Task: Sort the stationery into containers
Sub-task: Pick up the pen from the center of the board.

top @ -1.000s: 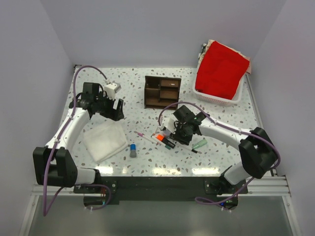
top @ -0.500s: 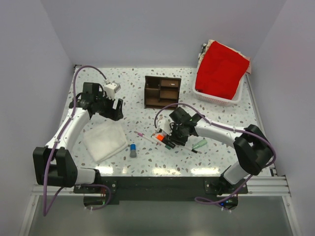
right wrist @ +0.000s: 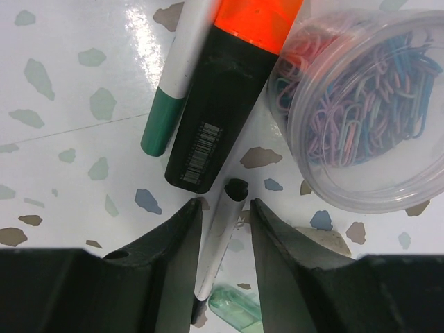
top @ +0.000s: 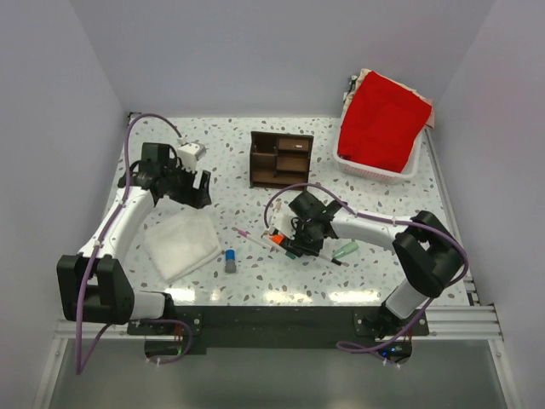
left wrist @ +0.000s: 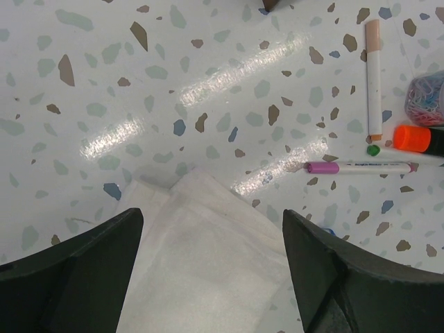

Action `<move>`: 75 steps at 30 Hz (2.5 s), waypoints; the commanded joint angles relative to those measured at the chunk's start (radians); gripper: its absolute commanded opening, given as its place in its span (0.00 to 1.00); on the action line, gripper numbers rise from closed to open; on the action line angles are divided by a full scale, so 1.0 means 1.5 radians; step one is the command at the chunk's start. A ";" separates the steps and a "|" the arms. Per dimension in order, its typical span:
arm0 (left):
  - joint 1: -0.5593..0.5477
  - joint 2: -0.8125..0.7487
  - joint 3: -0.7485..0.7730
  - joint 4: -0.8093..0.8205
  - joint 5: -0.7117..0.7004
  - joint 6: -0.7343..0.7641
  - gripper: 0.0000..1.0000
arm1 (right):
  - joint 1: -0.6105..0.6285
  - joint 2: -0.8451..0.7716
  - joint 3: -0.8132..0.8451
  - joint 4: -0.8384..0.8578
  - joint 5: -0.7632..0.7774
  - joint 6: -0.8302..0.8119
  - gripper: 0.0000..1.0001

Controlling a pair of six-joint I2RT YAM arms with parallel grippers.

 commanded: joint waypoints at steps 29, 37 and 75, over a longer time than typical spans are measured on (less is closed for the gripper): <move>-0.491 0.087 0.043 0.185 0.160 0.269 0.74 | -0.332 -0.369 0.098 -0.080 -0.010 0.277 0.62; -0.609 0.292 0.206 0.182 0.079 0.277 0.63 | -0.474 -0.427 0.077 -0.056 -0.030 0.407 0.61; -0.682 0.486 0.250 0.130 0.049 0.310 0.00 | -0.553 -0.418 0.101 -0.077 -0.075 0.349 0.59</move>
